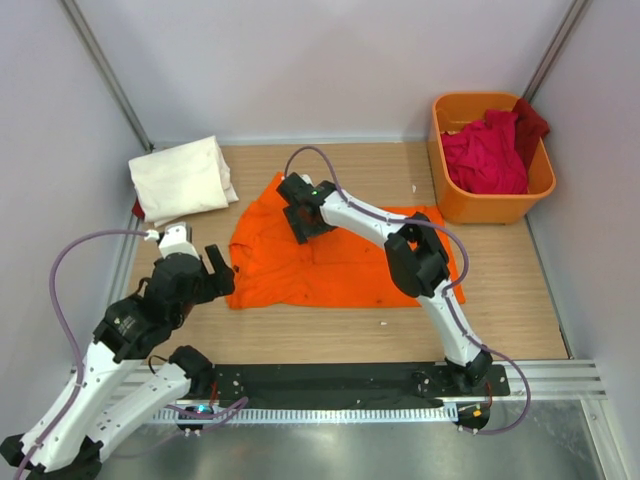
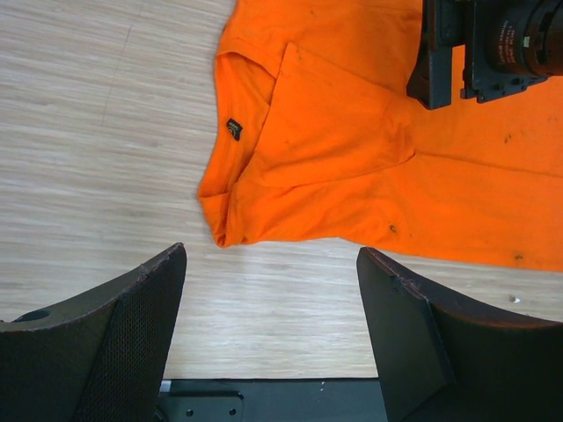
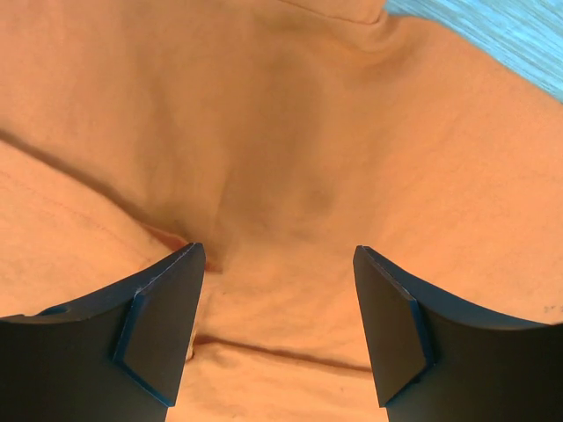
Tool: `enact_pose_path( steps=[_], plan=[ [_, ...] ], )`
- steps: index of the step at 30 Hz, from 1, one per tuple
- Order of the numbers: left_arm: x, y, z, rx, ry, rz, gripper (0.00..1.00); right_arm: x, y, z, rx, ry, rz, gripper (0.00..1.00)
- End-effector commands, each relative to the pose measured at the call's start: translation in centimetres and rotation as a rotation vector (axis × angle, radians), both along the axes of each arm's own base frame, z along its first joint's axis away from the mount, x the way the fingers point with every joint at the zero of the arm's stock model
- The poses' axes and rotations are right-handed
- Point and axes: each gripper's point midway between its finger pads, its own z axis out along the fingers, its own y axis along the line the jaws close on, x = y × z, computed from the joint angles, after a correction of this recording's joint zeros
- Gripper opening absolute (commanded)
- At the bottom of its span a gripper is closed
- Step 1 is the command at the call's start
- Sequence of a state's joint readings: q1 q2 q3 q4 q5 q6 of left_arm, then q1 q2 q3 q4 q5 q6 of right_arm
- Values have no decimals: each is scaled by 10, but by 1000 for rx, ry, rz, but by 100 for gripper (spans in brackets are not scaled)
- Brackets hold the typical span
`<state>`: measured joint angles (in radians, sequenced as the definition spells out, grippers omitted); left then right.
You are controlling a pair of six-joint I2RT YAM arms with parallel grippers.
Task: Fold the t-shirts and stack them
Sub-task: Fold the tshirt
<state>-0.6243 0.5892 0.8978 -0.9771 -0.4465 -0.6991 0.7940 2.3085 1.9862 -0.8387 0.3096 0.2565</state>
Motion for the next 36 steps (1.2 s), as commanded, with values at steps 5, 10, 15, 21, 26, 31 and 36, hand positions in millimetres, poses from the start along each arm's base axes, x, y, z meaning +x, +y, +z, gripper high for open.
enact_pose_path(
  steps=[5, 10, 15, 21, 26, 31, 36],
  plan=[
    [11, -3, -10, 43, 42, 15, 79, -6, -20, 93, 141, -156, -63, 75],
    [20, -6, -34, 116, 156, 57, 83, -46, -75, 89, 228, -161, -196, 75],
    [34, -14, -80, 156, 328, 127, 89, -105, -140, 68, 365, -110, -323, 76],
    [42, -13, -132, -49, 457, 217, 74, -151, -198, 68, 426, -134, -442, 78],
    [40, -5, -158, -41, 512, 270, 58, -168, -198, 81, 519, -140, -452, 81],
    [35, -4, -177, -29, 551, 277, 53, -168, -195, 79, 546, -125, -492, 81],
    [33, -2, -190, -13, 565, 277, 34, -168, -213, 69, 511, -150, -625, 81]
  ],
)
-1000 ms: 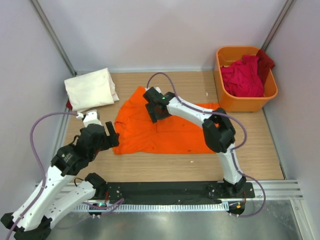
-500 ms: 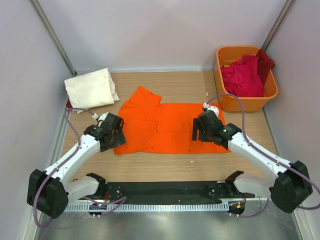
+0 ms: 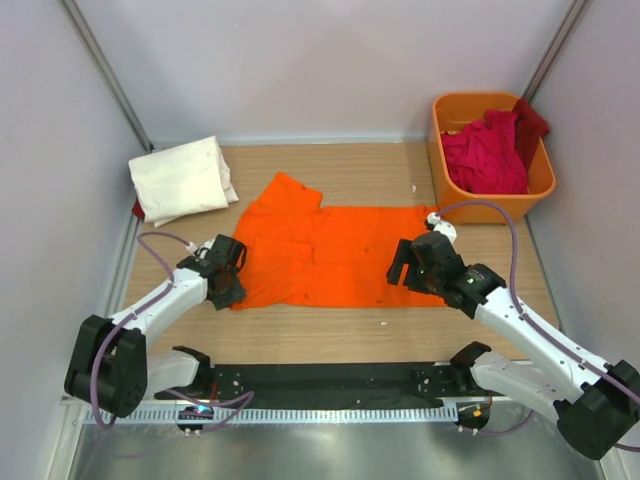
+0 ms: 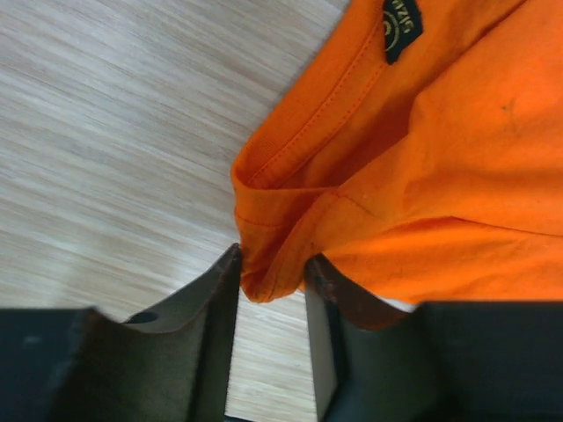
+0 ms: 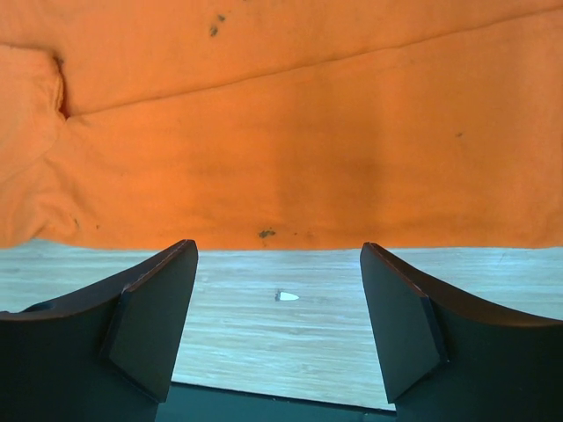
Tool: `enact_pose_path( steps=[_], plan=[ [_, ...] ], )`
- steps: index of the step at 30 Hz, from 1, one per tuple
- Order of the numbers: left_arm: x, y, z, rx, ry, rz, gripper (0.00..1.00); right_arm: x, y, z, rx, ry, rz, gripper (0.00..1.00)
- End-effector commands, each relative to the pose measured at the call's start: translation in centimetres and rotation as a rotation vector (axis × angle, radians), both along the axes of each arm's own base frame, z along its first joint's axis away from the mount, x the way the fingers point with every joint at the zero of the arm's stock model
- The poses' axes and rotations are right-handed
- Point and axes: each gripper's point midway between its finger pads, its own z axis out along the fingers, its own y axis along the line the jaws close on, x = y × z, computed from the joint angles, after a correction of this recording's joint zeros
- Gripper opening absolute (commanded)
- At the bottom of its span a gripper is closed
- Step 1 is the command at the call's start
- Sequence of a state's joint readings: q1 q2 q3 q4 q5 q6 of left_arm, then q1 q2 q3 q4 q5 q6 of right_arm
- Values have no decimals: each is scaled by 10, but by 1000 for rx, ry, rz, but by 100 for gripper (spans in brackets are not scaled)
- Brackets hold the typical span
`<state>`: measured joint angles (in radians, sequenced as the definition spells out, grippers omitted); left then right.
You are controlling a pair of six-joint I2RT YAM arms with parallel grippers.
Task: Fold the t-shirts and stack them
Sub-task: Fold the tshirt
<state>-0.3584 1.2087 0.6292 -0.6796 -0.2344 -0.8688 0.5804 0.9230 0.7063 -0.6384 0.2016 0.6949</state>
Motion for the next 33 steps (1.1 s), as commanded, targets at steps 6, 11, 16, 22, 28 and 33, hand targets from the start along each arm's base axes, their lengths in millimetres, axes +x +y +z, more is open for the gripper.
enact_pose_path(
  steps=[6, 11, 16, 22, 28, 33],
  plan=[
    [10, -8, -2, -39, -29, -7, 0, 1, -38, -35, -23, 56, -263, 87],
    [13, -4, 19, -30, -51, -17, 0, 4, -50, -65, 102, 123, -373, 88],
    [8, -11, 36, -79, -48, -25, 0, -2, -77, -87, 77, 165, -493, 89],
    [2, -17, 58, -149, -35, -40, 0, -17, -93, -110, 120, 222, -606, 90],
    [-16, -15, 77, -136, 47, -94, 1, -27, -94, -112, 167, 245, -668, 91],
    [-32, 16, 96, 9, 92, -117, 35, -34, -104, -92, 186, 166, -728, 91]
  ],
)
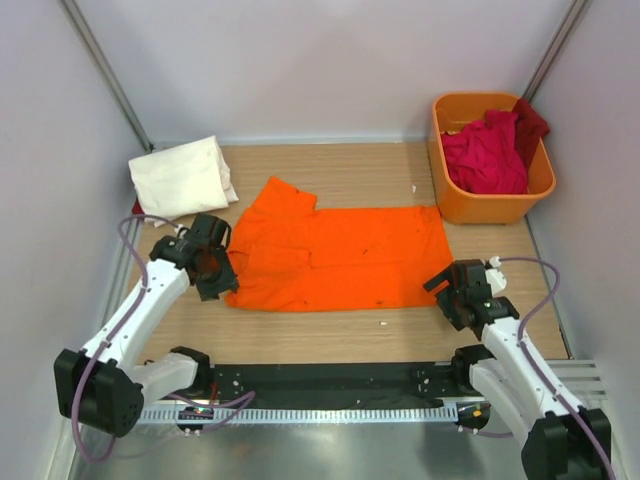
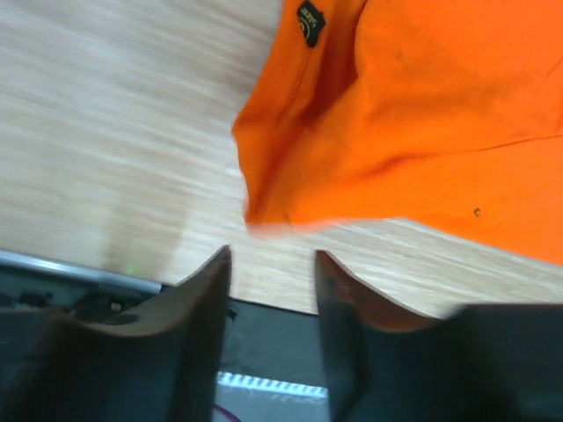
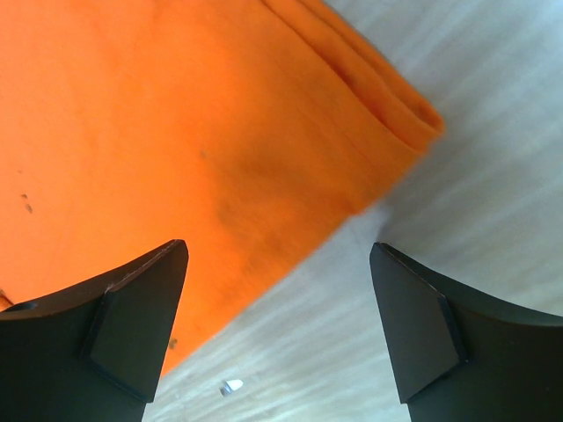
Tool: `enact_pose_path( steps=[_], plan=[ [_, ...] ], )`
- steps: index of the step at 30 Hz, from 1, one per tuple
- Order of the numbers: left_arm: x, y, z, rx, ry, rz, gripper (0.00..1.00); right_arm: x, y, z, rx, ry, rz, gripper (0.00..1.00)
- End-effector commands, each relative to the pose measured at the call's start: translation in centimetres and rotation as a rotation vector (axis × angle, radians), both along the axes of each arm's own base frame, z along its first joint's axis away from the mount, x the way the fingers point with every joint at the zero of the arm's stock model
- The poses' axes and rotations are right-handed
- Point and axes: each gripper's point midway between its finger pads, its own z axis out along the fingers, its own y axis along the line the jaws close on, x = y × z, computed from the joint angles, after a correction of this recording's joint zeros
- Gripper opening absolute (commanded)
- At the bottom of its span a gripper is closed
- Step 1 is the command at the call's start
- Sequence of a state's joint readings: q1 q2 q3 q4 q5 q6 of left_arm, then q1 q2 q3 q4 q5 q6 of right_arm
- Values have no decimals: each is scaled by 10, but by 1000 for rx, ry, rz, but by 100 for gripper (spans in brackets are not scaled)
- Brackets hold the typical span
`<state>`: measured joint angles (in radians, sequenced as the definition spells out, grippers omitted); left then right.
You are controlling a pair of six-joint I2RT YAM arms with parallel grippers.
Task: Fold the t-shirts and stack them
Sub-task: Fold the tshirt
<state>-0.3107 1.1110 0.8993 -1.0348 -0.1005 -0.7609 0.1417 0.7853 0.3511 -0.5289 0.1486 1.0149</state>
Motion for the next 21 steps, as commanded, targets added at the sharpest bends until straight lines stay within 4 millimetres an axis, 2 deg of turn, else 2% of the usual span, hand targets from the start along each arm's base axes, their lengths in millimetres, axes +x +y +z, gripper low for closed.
enact_pose_path(
  steps=[1, 2, 3, 5, 8, 9, 11, 12, 14, 16, 19, 20, 21],
  plan=[
    [-26, 29, 21, 112, 48, -21, 48, -25, -11, -2, -14, 50, -75, 91],
    [-28, 36, 24, 139, 37, 0, 69, -24, -12, 5, -15, 36, -78, 91],
    [-26, 46, 31, 184, 6, 27, 75, -24, -12, 11, -12, 25, -82, 92],
    [-21, 50, 39, 188, -64, 43, 85, -24, -11, 23, -6, 0, -76, 92],
    [-6, 25, 40, 51, -137, 38, 78, -6, -4, 56, 15, -104, -25, 90],
    [5, 0, 36, -73, -166, 5, 76, 0, 1, 63, 13, -136, 23, 89],
    [16, -23, 27, -185, -175, -16, 71, 20, 18, 84, 51, -212, 117, 87],
    [28, -32, 20, -225, -201, -10, 70, 26, 26, 89, 43, -228, 194, 87],
    [37, -43, 3, -222, -169, -27, 68, 45, 49, 104, 88, -244, 313, 86],
    [53, -53, -5, -238, -178, -32, 68, 58, 59, 109, 68, -255, 397, 86],
    [69, -62, -34, -249, -137, -18, 66, 81, 71, 98, 86, -241, 454, 86],
    [71, -64, -43, -249, -116, -17, 65, 82, 76, 82, 112, -203, 471, 86],
    [74, -65, -58, -239, -81, -10, 64, 84, 78, 76, 124, -195, 475, 85]
  ],
)
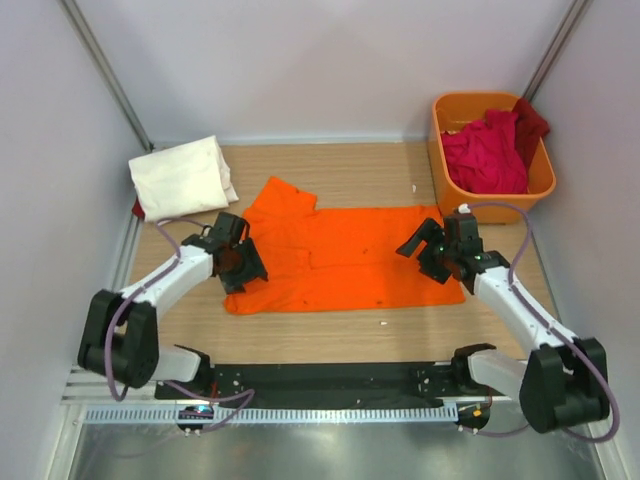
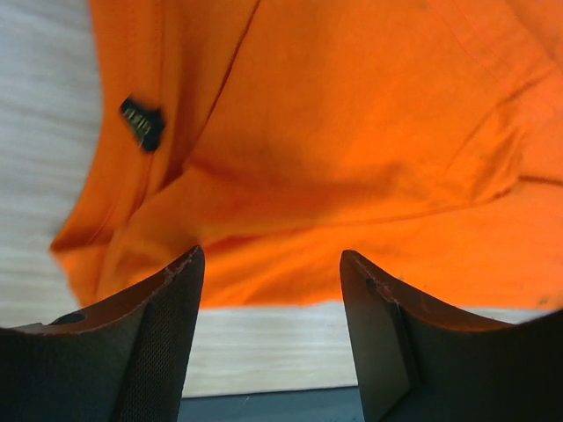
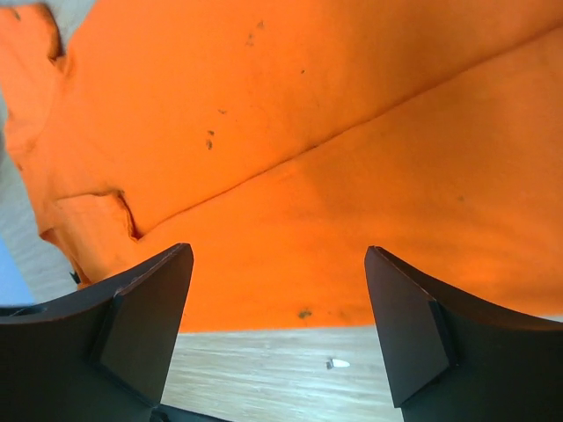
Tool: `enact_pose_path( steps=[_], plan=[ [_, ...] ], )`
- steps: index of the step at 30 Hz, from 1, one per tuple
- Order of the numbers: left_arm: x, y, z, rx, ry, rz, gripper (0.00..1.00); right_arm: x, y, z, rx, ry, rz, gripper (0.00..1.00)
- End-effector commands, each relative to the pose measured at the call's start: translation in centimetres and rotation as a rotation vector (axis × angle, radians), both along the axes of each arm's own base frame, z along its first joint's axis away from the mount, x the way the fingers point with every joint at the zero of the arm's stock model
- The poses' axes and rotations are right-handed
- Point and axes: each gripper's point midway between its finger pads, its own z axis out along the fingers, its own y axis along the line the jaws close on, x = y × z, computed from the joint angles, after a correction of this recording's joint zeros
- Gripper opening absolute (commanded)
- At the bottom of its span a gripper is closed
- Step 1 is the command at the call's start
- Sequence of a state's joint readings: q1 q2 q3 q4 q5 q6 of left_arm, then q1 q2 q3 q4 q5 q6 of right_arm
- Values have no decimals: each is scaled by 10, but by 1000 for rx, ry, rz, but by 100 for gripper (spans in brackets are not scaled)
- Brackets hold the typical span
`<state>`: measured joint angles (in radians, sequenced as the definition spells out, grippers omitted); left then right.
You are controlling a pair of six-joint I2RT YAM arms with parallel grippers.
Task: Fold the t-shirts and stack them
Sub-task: Fold the tshirt
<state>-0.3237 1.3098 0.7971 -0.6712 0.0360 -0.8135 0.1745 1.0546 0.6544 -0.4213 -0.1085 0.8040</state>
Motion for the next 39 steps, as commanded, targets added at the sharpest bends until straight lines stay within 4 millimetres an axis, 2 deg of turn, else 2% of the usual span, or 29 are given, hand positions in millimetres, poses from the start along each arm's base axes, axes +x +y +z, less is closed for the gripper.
enact_pose_path(
  steps=[1, 4, 5, 9, 16, 19, 20, 21, 22, 23, 24, 26, 28, 30, 31, 32, 34, 35, 37, 38, 39],
  plan=[
    [31, -21, -16, -75, -42, 8, 64, 17, 20, -5, 49, -57, 114, 85],
    [25, -19, -40, -47, 28, 13, 62, 12, 17, -31, 37, -9, 95, 84],
    [21, -14, -46, -23, 45, 24, 61, 3, 14, -44, 29, 24, 85, 84],
    [3, -2, -60, 28, 102, 36, 61, -18, 5, -71, 16, 89, 33, 84],
    [-27, 25, -64, 142, 136, 49, 62, -65, -14, -108, -1, 213, -109, 88],
    [-43, 32, -59, 199, 130, 48, 63, -87, -13, -113, 20, 250, -143, 88],
    [-51, 27, -55, 204, 120, 21, 64, -95, -15, -112, 6, 252, -153, 89],
    [-56, 25, -53, 201, 122, 22, 64, -93, -12, -107, 18, 218, -155, 89],
    [-60, 21, -51, 184, 121, 46, 64, -99, -4, -104, 26, 211, -121, 96],
    [-74, 21, -52, 178, 154, 41, 64, -101, -3, -100, 29, 202, -127, 100],
    [-79, 15, -45, 160, 132, 32, 65, -107, -8, -94, 18, 201, -168, 100],
    [-93, 15, -38, 166, 134, 46, 66, -106, -1, -77, 33, 162, -149, 100],
    [-96, 8, -20, 133, 75, 33, 67, -115, -4, -65, 22, 160, -148, 100],
    [-90, 6, 0, 114, 25, 35, 68, -112, -1, -45, 42, 122, -139, 100],
    [-87, 7, 10, 110, -9, 26, 69, -111, 1, -35, 56, 99, -132, 100],
    [-80, 8, 29, 125, -43, 17, 71, -105, 4, -20, 73, 66, -125, 100],
    [-65, 19, 52, 207, -124, -21, 74, -98, 5, -2, 58, 25, -105, 100],
    [-51, 17, 72, 217, -180, -32, 75, -89, 8, 13, 50, 10, -91, 100],
    [-27, 16, 91, 262, -264, -109, 76, -76, 8, 28, -4, -38, -47, 100],
    [-3, 3, 107, 245, -329, -128, 77, -65, 8, 39, -39, -61, -39, 100],
    [11, 2, 114, 246, -356, -132, 79, -58, 7, 46, -64, -83, -28, 100]
  ],
)
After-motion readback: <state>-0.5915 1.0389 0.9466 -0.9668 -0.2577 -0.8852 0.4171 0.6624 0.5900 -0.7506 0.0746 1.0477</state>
